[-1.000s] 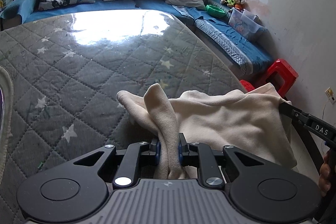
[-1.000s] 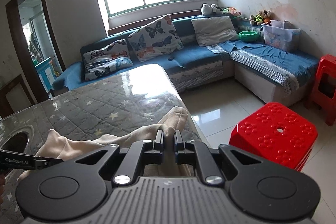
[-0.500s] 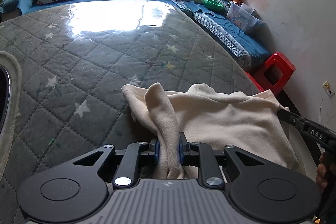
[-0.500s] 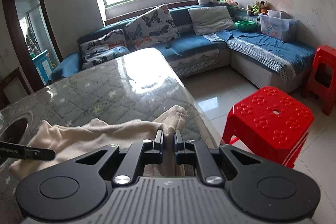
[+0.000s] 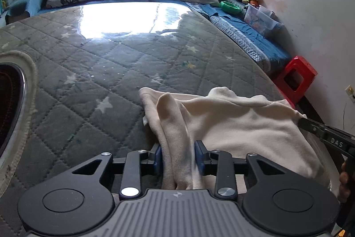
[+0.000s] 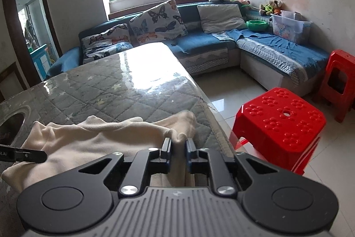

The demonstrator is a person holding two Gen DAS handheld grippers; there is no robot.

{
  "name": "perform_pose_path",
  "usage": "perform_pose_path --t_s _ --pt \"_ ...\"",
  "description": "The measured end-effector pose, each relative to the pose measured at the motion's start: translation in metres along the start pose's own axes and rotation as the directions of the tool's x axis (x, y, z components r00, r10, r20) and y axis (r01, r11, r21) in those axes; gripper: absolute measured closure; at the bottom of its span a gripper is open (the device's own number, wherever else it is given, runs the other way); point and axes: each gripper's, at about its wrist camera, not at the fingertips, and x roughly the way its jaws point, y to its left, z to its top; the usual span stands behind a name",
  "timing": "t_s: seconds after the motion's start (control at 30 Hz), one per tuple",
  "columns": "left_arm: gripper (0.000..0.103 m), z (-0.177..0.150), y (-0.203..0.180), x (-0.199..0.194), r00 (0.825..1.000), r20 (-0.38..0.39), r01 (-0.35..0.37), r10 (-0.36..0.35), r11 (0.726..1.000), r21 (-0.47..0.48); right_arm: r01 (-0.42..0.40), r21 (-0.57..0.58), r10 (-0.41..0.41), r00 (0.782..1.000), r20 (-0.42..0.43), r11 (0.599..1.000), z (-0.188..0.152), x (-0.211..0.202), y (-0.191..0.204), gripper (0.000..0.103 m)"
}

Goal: Fold clothes
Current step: 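Lay the folded edge down and open both grippers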

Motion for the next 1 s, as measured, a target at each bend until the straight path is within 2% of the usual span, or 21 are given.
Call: perform_pose_path --t_s 0.03,0.1,0.17,0.23,0.4,0.53,0.7,0.8,1.0 --pt "0.059 0.0 0.001 -0.001 1.0 0.003 -0.011 0.011 1.0 -0.002 0.004 -0.001 -0.004 1.0 0.005 1.0 -0.001 -0.002 -0.001 0.087" --pt "0.058 -0.002 0.001 -0.007 0.999 0.024 -0.03 0.03 0.999 0.014 0.006 -0.005 -0.005 1.0 0.023 1.0 -0.001 -0.01 0.0 0.086" --pt "0.054 -0.005 -0.001 -0.014 0.998 0.046 -0.04 0.038 0.999 0.031 -0.004 -0.016 0.005 0.999 0.044 1.0 -0.002 -0.02 0.004 0.079" --pt "0.047 -0.011 -0.004 -0.023 0.996 0.074 -0.053 0.049 0.997 0.051 -0.024 -0.044 0.026 0.998 0.059 0.999 -0.006 -0.03 0.014 0.065" --pt "0.042 -0.026 -0.016 -0.04 0.992 0.12 -0.061 0.046 0.99 0.125 -0.072 -0.145 0.082 0.995 0.063 0.987 -0.025 -0.047 0.044 0.056" --pt "0.042 -0.038 -0.025 -0.041 0.992 0.119 -0.051 0.031 0.985 0.166 -0.091 -0.173 0.103 0.993 0.061 0.981 -0.038 -0.05 0.061 0.052" --pt "0.041 -0.047 -0.029 -0.031 0.994 0.103 -0.067 0.048 0.98 0.189 -0.092 -0.207 0.106 0.993 0.054 0.974 -0.055 -0.049 0.078 0.052" --pt "0.04 -0.051 -0.024 -0.03 0.994 0.099 -0.065 0.047 0.981 0.184 -0.065 -0.211 0.076 0.996 0.045 0.975 -0.063 -0.043 0.074 0.051" --pt "0.037 -0.052 -0.019 -0.027 0.994 0.095 -0.064 0.048 0.983 0.174 -0.064 -0.145 0.072 0.996 0.056 0.987 -0.063 -0.052 0.057 0.051"
